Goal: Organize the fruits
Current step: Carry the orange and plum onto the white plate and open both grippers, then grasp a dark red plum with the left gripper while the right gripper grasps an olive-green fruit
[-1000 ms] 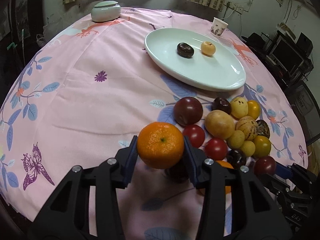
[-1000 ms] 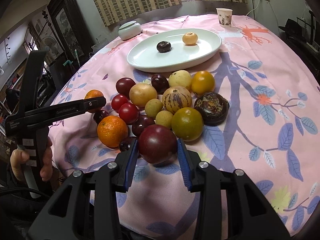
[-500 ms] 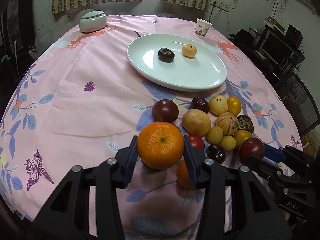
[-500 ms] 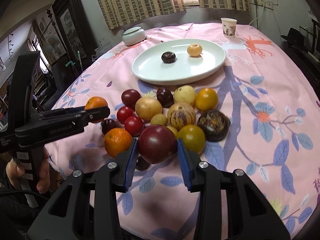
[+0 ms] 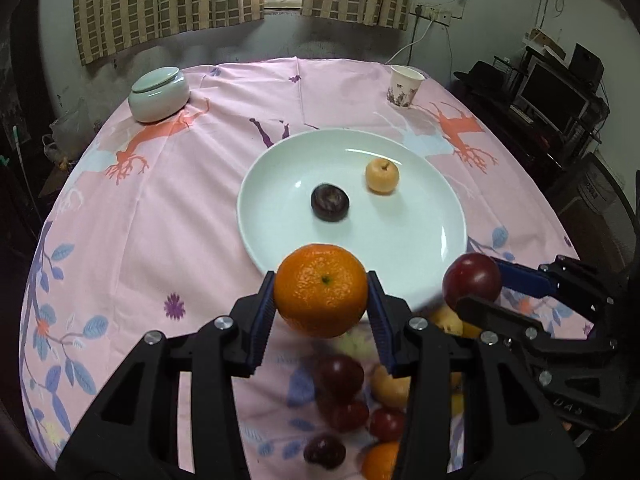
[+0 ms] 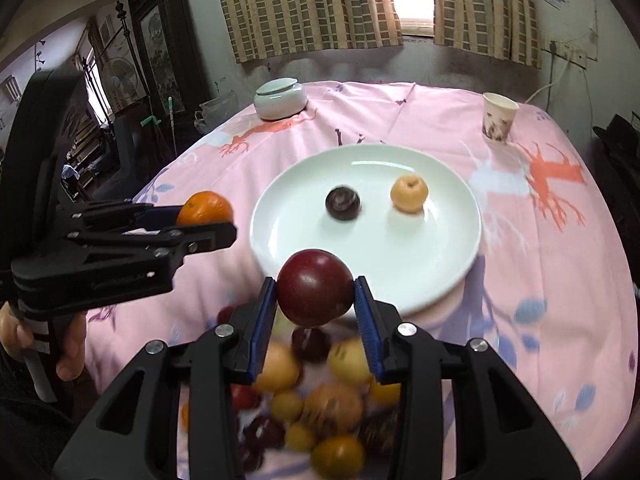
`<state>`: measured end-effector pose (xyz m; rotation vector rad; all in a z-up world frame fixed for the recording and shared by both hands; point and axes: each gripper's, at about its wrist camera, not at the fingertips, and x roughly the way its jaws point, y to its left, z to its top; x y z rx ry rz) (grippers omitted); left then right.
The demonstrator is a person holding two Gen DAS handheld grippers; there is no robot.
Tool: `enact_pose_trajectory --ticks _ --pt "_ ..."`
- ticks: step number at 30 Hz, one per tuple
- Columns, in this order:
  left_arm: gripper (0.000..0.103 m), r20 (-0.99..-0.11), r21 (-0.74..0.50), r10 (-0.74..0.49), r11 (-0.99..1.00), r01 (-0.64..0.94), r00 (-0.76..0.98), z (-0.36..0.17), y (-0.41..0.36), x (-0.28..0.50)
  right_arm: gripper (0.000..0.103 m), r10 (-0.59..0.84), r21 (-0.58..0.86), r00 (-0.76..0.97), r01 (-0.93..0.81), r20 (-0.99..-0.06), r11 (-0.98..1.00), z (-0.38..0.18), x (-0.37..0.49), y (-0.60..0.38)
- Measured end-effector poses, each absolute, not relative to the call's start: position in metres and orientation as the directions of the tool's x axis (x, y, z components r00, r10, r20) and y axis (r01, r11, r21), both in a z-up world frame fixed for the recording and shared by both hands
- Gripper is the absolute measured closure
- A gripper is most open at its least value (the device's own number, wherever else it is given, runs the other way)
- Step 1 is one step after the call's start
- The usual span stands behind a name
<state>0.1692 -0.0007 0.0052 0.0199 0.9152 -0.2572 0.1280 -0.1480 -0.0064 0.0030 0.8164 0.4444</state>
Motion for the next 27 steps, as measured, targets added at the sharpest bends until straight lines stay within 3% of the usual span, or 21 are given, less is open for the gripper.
enact_pose_trajectory --ticks 8,19,21,22,23,24,27 --pt "0.058 -0.833 -0.142 -0.194 0.980 0.138 0.518 -0.024 -0.011 0.286 0.063 0.289 0.081 0.565 -0.363 -0.773 0.928 -0.035 0.243 -0.132" --pt "0.058 -0.871 -0.129 -0.165 0.986 0.109 0.463 -0.056 -0.019 0.330 0.062 0.284 0.073 0.533 -0.381 -0.797 0.921 -0.055 0.285 -0.119" --pt "0.053 -0.871 -0.127 -0.156 0.988 0.093 0.465 -0.056 -0.018 0.330 0.046 0.242 0.005 0.569 -0.386 -0.786 0.923 -0.051 0.280 -0.113" --pt "0.040 -0.863 -0.134 -0.158 0.987 0.084 0.480 -0.052 -0.016 0.328 0.035 0.217 -0.028 0.596 -0.373 -0.773 0.927 -0.048 0.277 -0.113" --pt "0.028 -0.849 -0.139 -0.159 0.987 0.077 0.504 -0.045 -0.013 0.325 0.032 0.195 -0.060 0.629 -0.360 -0.753 0.931 -0.041 0.270 -0.113" --pt "0.025 -0.835 -0.136 -0.153 0.988 0.072 0.528 -0.037 -0.011 0.321 0.031 0.195 -0.067 0.642 -0.360 -0.741 0.931 -0.036 0.267 -0.115" --pt "0.024 -0.811 -0.127 -0.153 0.988 0.086 0.565 -0.013 -0.003 0.301 0.031 0.219 -0.035 0.643 -0.358 -0.734 0.933 -0.020 0.253 -0.128"
